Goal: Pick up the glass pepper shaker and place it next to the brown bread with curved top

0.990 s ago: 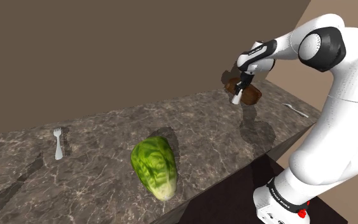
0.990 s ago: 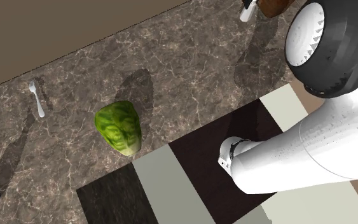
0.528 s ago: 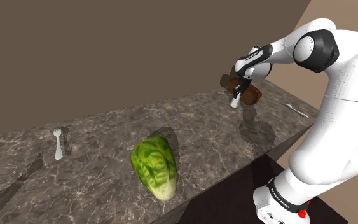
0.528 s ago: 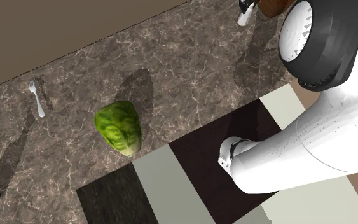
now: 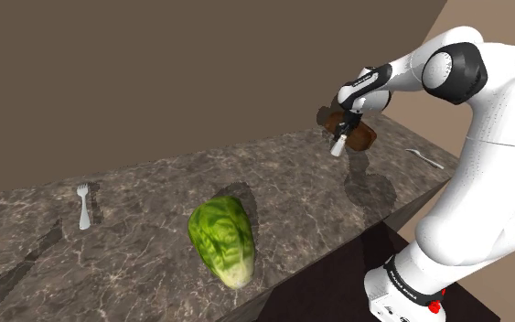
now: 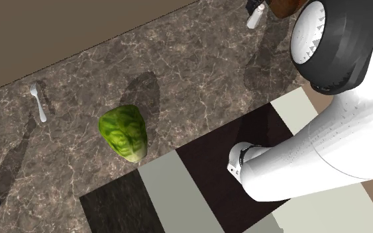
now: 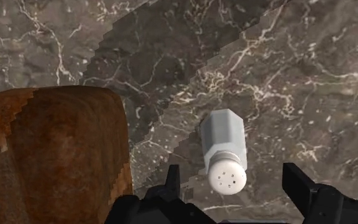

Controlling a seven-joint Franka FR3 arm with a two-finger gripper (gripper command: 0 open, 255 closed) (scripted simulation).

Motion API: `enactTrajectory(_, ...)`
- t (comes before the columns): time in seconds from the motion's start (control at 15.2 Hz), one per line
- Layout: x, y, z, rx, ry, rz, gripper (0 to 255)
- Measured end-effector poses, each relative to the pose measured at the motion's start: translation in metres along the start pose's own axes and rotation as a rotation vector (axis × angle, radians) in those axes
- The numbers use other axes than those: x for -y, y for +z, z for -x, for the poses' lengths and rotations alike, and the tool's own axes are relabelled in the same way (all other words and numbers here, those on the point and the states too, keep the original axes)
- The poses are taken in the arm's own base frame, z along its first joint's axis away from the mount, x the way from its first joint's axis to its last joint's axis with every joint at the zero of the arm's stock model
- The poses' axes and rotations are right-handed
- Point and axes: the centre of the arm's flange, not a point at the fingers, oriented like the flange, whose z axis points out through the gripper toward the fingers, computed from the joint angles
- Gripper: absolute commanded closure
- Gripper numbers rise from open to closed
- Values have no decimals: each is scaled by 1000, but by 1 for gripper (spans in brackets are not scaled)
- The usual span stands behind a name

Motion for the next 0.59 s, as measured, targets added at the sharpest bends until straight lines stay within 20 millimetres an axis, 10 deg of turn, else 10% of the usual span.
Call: enactTrajectory(0.59, 0, -47, -1, -1, 0, 0, 0)
